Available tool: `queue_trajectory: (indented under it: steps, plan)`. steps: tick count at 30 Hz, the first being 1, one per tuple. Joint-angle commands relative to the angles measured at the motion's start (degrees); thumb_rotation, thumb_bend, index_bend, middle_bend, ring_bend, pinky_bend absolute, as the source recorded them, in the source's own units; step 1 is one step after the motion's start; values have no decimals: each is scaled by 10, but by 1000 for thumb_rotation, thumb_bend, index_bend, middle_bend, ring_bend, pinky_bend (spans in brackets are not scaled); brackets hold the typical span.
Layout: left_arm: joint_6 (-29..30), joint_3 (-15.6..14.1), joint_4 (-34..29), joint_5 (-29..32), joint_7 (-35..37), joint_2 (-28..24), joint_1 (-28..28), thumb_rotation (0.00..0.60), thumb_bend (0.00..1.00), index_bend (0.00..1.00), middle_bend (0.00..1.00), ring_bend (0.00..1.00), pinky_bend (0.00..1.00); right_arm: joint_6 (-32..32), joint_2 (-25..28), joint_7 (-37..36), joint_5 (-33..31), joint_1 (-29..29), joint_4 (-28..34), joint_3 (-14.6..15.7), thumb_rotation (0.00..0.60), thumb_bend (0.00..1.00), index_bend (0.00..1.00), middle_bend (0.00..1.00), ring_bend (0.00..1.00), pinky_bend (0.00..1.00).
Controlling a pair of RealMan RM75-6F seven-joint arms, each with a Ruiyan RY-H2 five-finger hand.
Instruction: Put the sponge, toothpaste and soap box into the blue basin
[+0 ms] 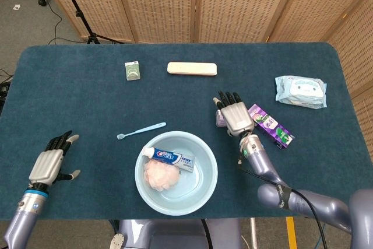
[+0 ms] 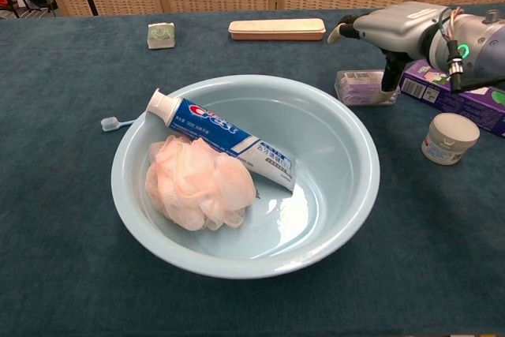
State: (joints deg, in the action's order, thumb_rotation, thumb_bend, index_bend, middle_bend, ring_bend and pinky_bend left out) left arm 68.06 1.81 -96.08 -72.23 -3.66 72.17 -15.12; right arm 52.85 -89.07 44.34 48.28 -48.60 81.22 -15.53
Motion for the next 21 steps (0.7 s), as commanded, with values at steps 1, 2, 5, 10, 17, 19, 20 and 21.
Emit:
queue_trajectory:
  steps: [1, 2, 5, 10, 17, 19, 20, 21]
  plan:
    - [-2, -1, 0, -1, -1, 1, 0, 600, 217, 0, 0, 0, 0, -5, -6, 3, -10, -9, -17, 6, 600, 183, 123, 0, 0, 74]
    - [-2, -1, 0, -2, -1, 1, 0, 600, 217, 0, 0, 0, 0, -6, -7, 3, -14, -12, -21, 7, 600, 182, 132, 0, 0, 74]
    - [-2, -2, 0, -6, 1, 2, 0, 600, 218, 0, 0, 0, 0, -11, -13, 6, -28, -21, -41, 8, 600, 185, 141, 0, 0, 74]
    - [-3, -2, 0, -8, 2, 2, 0, 600, 220, 0, 0, 0, 0, -15, -18, 12, -47, -34, -64, 12, 600, 184, 148, 0, 0, 74]
    - [-4, -4, -1, -13, 5, 2, 0, 600, 224, 0, 0, 0, 0, -14, -23, 16, -63, -43, -81, 19, 600, 205, 203, 0, 0, 74]
    - [-4, -4, -3, -16, 8, 1, 0, 600, 226, 0, 0, 0, 0, -13, -24, 18, -69, -45, -87, 23, 600, 208, 217, 0, 0, 74]
    - [-4, -4, -3, -18, 9, 1, 0, 600, 226, 0, 0, 0, 0, -12, -25, 20, -70, -45, -89, 25, 600, 208, 219, 0, 0, 74]
    - [-4, -5, -3, -19, 10, 0, 0, 600, 226, 0, 0, 0, 0, -11, -25, 20, -72, -46, -91, 26, 600, 208, 221, 0, 0, 74]
